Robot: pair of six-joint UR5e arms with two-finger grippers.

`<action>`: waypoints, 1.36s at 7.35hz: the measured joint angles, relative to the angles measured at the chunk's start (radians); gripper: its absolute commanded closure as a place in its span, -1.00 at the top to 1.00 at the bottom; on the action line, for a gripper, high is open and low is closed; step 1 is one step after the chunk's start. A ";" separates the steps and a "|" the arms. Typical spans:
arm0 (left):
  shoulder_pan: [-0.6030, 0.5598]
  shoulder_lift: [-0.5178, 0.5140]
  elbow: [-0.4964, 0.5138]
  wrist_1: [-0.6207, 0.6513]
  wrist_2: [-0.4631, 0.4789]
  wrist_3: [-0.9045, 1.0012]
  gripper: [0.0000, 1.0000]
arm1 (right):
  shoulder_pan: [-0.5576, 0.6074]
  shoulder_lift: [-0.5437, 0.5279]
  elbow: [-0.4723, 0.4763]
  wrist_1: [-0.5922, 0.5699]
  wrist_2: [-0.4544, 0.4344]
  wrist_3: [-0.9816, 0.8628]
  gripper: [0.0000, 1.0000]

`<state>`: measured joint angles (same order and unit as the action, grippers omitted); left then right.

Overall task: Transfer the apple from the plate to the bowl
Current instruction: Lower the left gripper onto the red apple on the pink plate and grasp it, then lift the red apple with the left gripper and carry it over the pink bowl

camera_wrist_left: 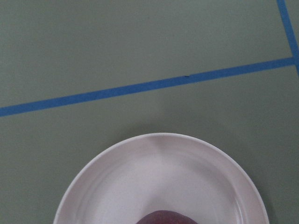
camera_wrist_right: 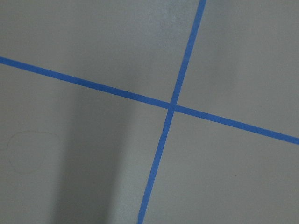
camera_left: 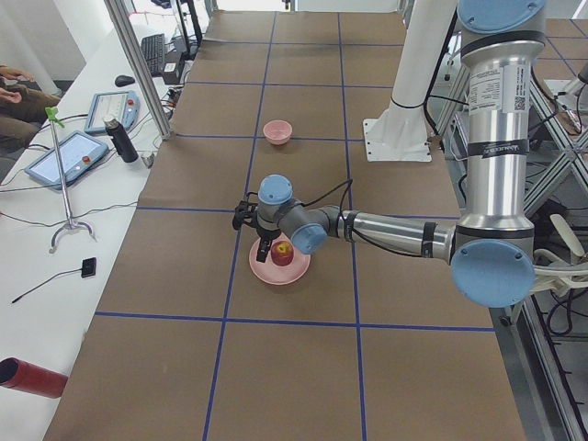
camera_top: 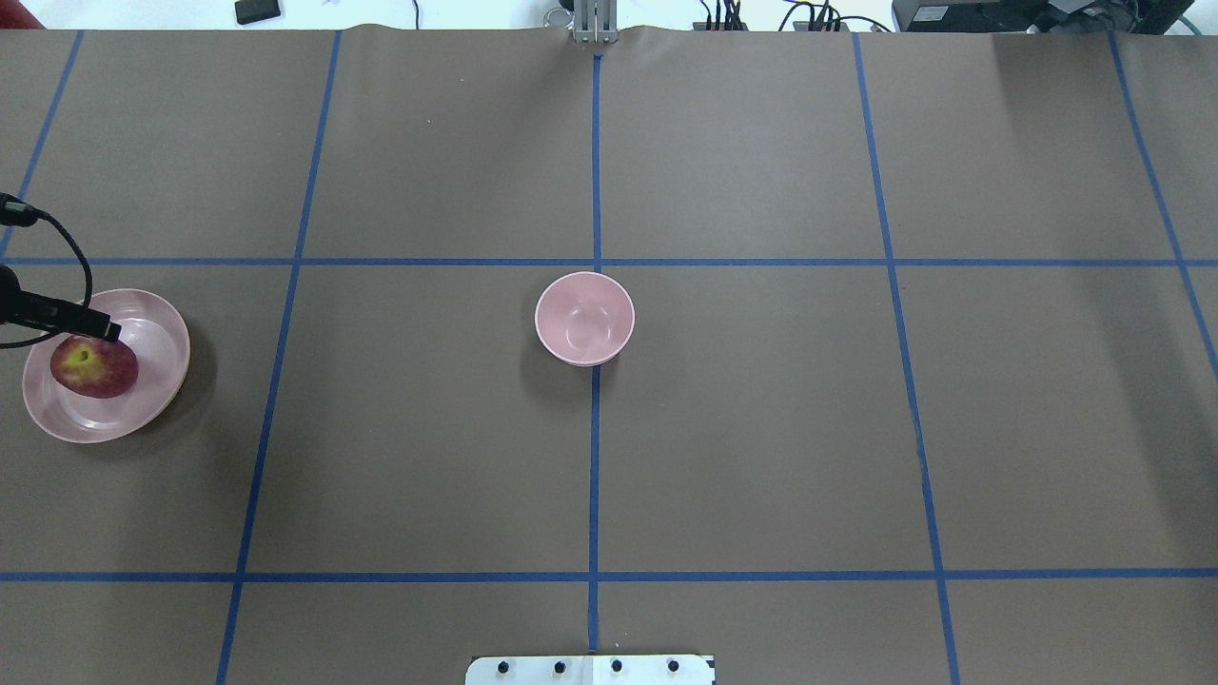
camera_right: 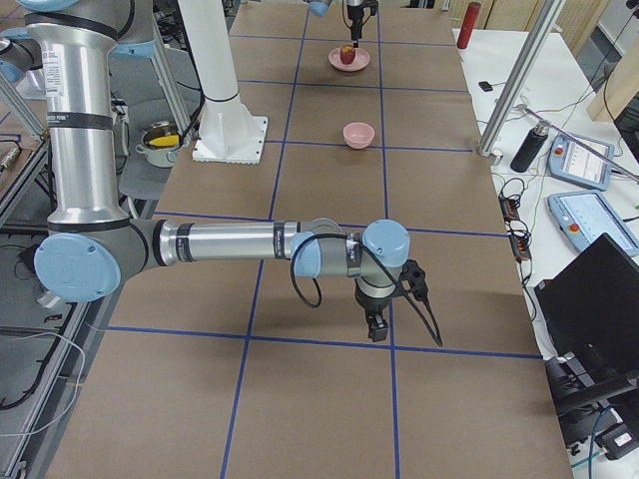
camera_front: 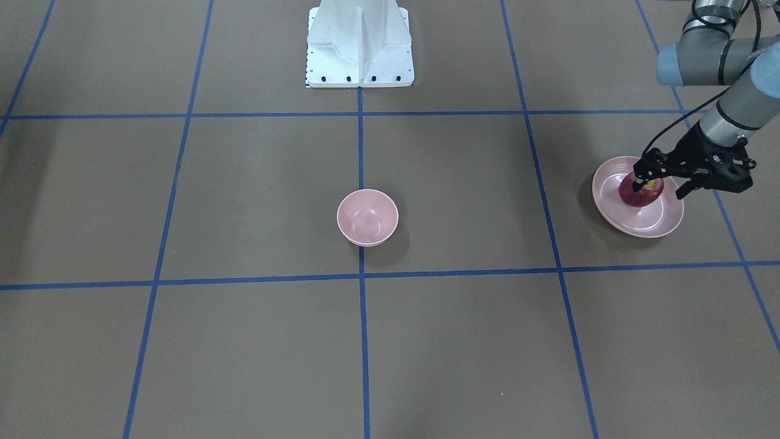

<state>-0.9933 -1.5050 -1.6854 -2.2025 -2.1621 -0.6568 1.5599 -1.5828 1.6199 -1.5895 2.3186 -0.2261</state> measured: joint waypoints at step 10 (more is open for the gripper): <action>0.071 0.001 -0.132 0.161 0.009 -0.009 -1.00 | 0.015 -0.017 -0.001 0.000 0.000 0.001 1.00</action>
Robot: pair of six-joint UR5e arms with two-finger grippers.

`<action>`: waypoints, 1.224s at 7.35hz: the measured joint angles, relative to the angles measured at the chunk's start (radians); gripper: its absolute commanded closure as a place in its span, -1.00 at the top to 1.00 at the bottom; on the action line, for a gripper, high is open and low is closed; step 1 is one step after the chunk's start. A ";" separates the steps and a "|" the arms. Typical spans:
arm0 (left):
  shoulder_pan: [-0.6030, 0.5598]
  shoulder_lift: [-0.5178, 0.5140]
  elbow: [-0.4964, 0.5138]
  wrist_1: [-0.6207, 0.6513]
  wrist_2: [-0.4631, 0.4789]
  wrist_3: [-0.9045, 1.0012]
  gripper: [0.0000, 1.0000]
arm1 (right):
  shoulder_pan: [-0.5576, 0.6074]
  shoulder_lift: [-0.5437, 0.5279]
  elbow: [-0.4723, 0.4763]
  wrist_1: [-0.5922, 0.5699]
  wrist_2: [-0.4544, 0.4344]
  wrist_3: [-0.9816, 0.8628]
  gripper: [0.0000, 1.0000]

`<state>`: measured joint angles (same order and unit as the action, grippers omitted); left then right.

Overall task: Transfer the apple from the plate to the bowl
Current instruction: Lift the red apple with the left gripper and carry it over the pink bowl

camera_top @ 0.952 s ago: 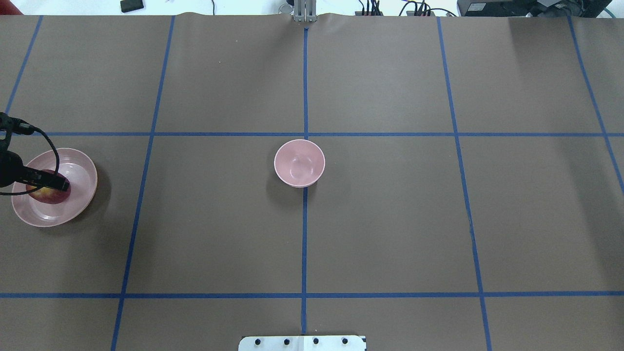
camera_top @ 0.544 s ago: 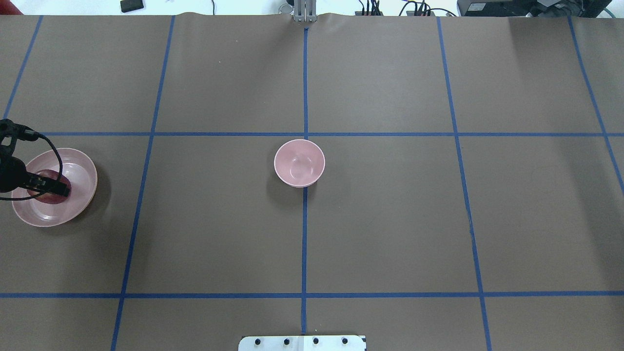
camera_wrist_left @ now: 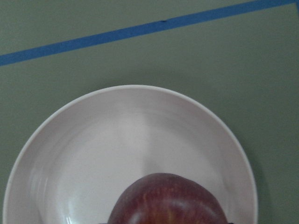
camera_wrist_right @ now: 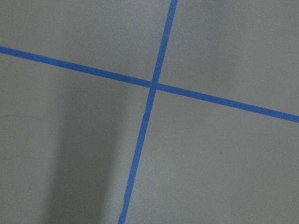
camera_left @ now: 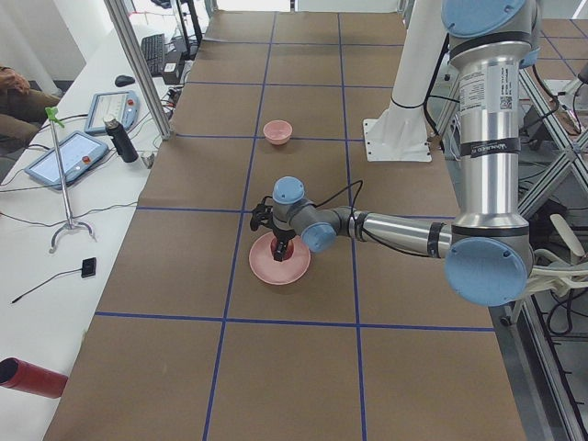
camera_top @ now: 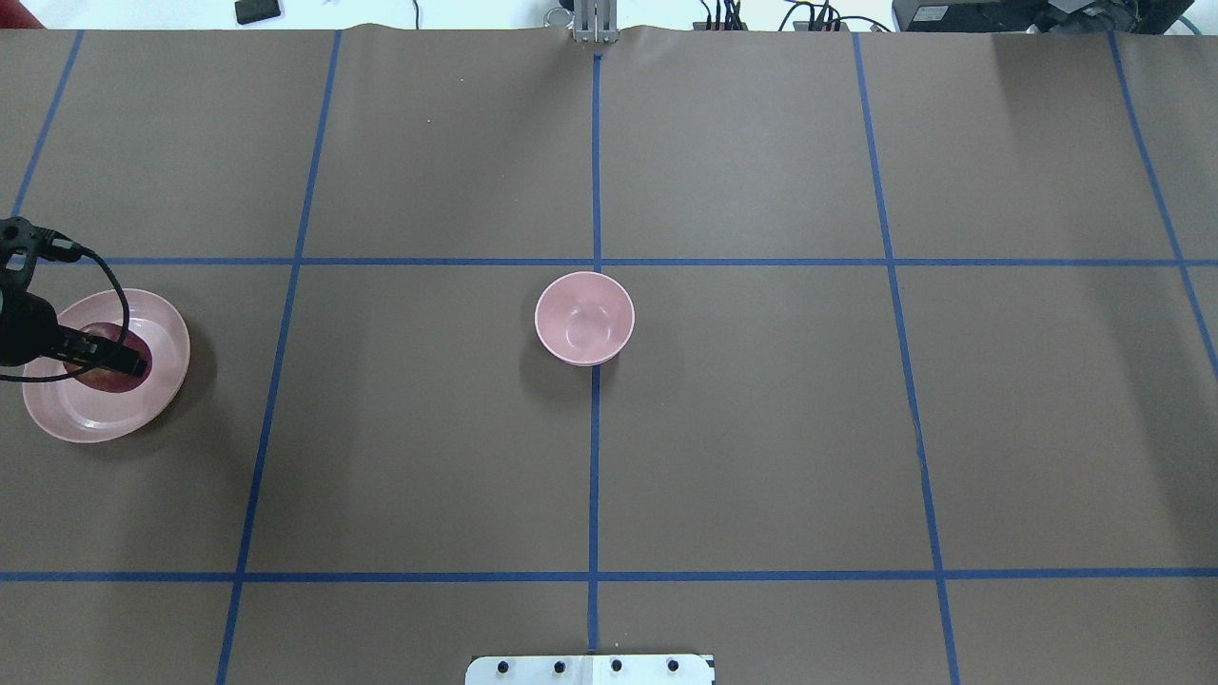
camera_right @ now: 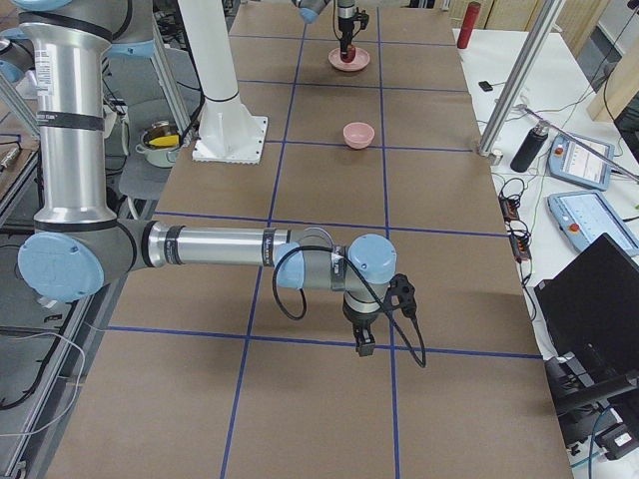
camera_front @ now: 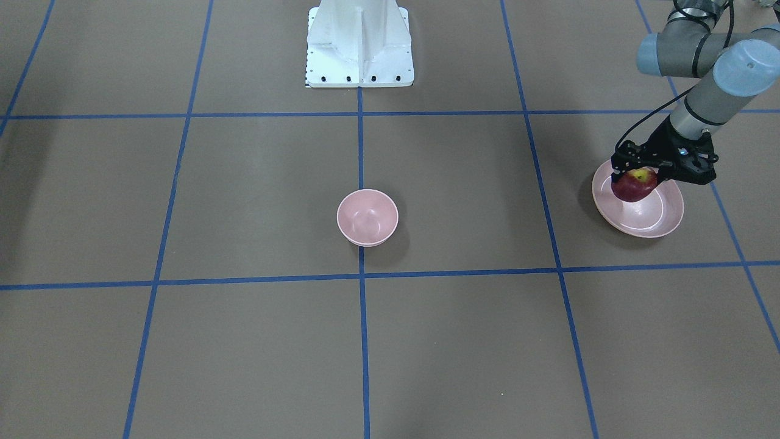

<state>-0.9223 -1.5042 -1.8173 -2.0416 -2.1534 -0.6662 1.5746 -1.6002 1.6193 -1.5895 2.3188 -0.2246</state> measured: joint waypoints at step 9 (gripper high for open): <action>0.301 -0.931 0.281 0.501 0.156 -0.617 -1.00 | 0.005 -0.019 0.000 -0.001 -0.001 0.005 1.00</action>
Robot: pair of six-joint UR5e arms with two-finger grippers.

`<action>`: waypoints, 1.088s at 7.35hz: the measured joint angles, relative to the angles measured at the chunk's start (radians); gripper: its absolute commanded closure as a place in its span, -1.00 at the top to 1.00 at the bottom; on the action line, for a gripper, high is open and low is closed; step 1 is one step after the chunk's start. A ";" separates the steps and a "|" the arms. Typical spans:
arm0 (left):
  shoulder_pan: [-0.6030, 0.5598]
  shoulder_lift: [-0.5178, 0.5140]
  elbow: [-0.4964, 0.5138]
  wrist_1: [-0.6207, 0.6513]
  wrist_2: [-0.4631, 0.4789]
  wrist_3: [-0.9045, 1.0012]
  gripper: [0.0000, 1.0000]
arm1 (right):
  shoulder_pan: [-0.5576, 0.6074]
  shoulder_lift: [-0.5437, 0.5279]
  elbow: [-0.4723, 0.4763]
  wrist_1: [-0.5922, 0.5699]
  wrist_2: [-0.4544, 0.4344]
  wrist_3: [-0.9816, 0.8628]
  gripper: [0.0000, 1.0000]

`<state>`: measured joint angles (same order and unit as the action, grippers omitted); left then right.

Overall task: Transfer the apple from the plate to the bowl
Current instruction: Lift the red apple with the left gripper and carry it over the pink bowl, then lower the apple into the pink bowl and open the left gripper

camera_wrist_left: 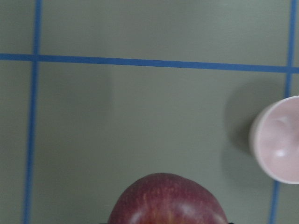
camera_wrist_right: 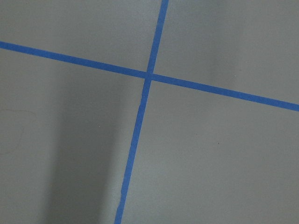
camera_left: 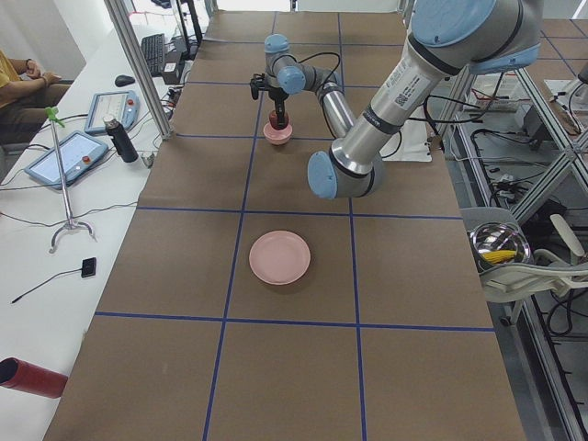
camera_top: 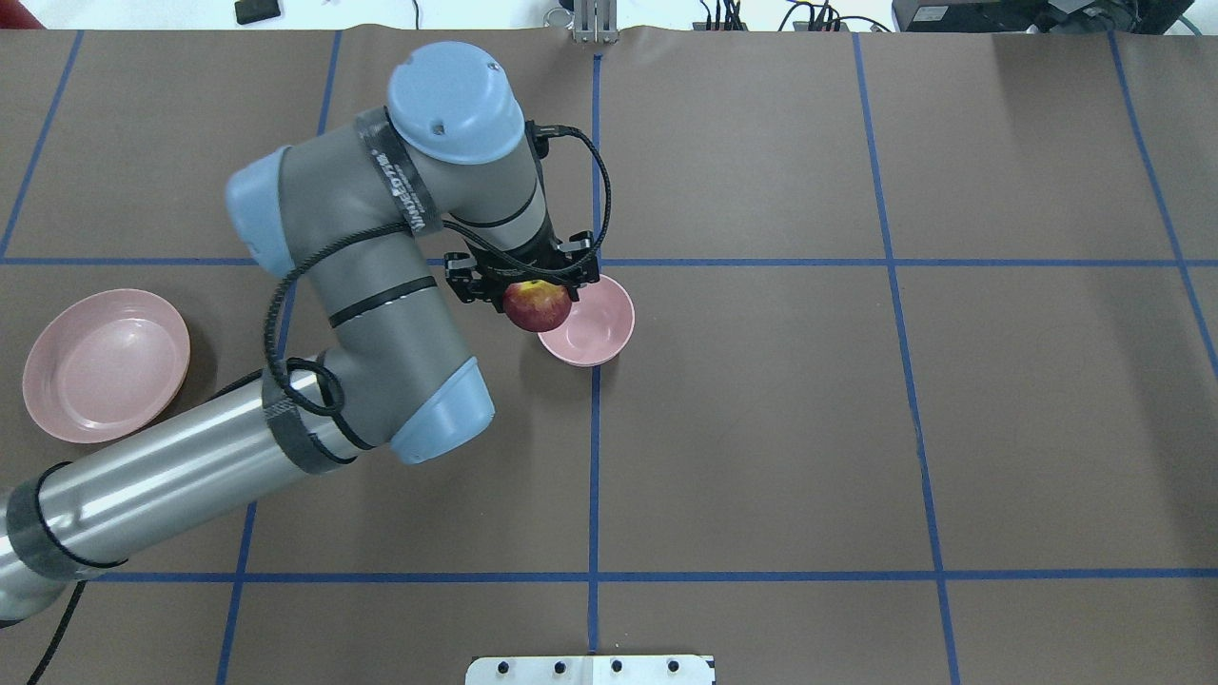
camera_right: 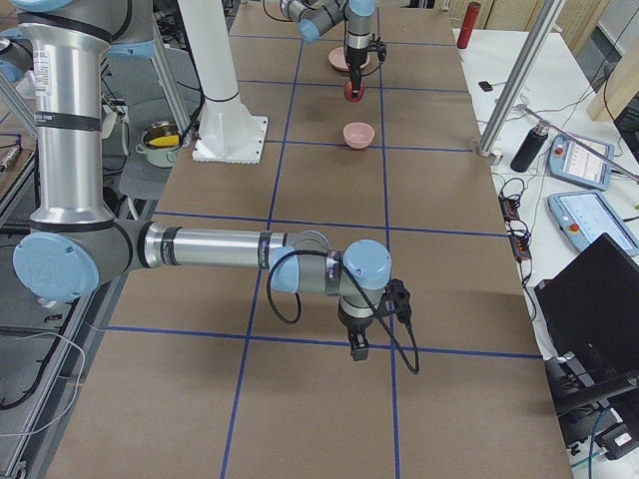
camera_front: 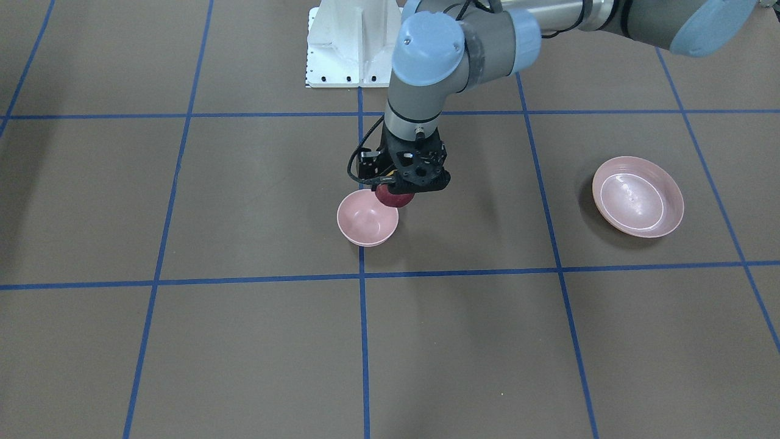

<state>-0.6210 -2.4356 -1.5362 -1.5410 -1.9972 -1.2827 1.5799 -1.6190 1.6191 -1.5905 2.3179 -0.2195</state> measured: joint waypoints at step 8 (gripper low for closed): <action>0.065 -0.064 0.254 -0.251 0.091 -0.028 0.96 | 0.000 -0.001 -0.007 0.000 0.001 0.002 1.00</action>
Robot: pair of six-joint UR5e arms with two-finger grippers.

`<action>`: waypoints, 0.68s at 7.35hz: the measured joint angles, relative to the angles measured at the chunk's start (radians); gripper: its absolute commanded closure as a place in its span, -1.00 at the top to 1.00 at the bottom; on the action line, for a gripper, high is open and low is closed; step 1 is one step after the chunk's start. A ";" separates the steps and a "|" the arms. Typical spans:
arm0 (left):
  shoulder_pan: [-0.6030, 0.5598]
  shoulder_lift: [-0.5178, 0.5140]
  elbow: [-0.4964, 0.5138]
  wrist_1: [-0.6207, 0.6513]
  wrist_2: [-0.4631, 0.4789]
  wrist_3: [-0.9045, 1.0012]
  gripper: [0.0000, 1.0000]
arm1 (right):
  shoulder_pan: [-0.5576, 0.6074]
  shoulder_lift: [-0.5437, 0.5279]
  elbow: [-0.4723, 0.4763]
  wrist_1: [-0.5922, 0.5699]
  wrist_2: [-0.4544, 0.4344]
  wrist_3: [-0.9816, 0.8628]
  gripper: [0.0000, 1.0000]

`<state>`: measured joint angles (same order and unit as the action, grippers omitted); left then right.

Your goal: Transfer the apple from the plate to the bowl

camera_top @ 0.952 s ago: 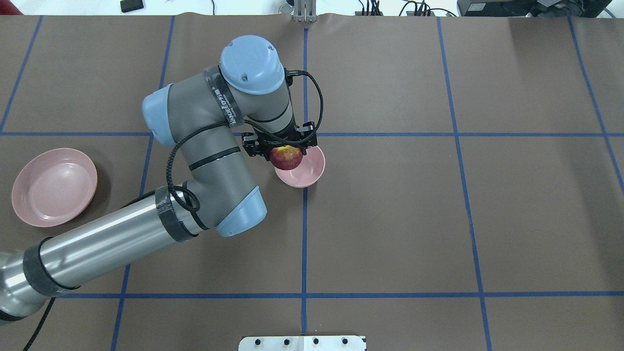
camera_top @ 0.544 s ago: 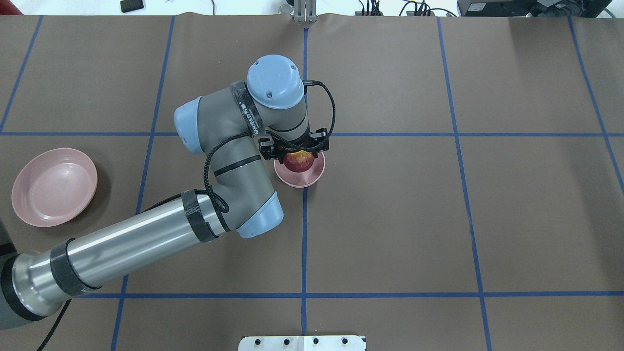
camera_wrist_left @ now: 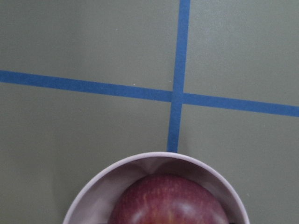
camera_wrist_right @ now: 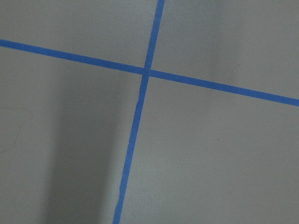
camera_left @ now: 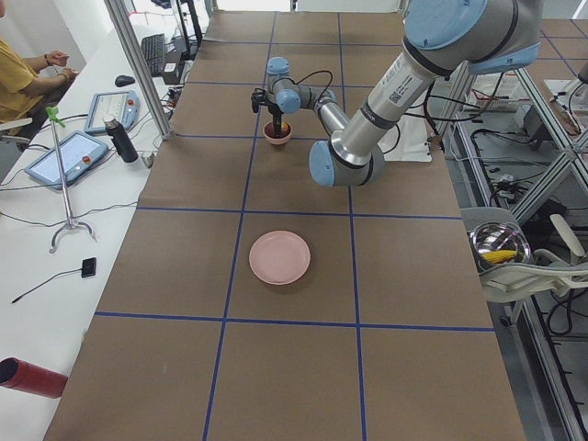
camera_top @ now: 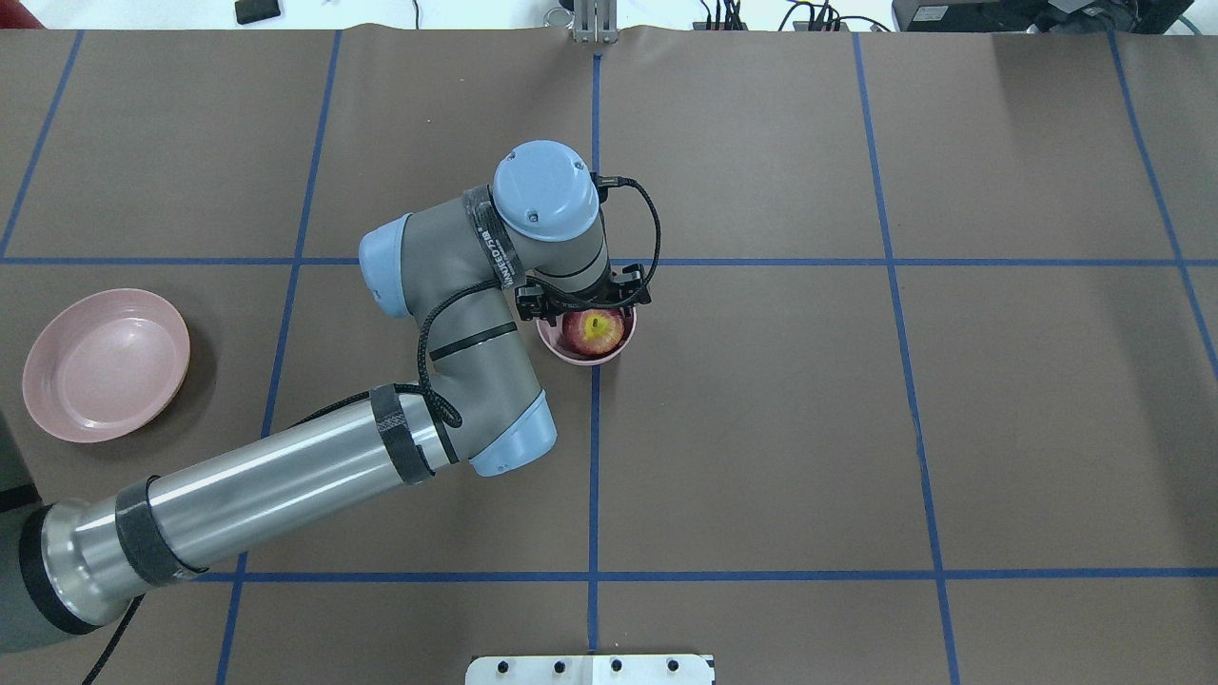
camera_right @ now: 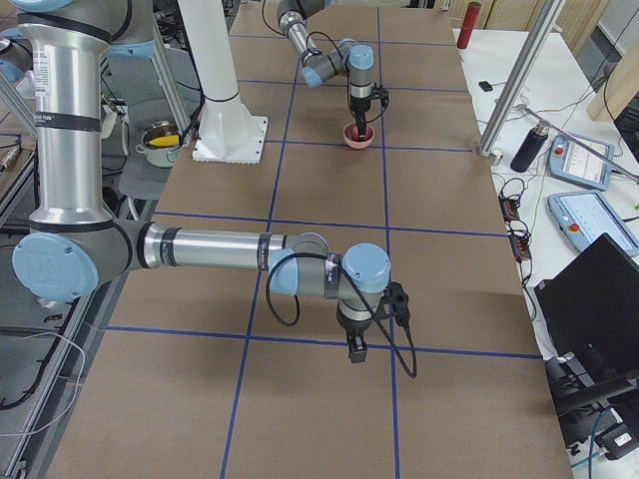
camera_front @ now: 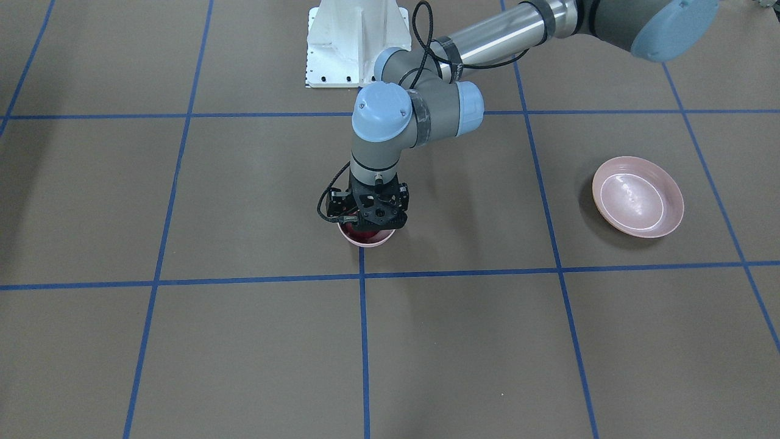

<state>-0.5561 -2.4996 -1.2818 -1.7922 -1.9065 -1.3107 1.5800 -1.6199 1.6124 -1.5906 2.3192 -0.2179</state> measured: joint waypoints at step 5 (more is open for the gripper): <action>-0.075 0.137 -0.306 0.184 -0.008 0.155 0.96 | 0.000 0.000 0.001 0.000 -0.002 -0.001 1.00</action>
<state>-0.6311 -2.3628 -1.5881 -1.6086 -1.9148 -1.1553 1.5804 -1.6199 1.6131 -1.5908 2.3177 -0.2188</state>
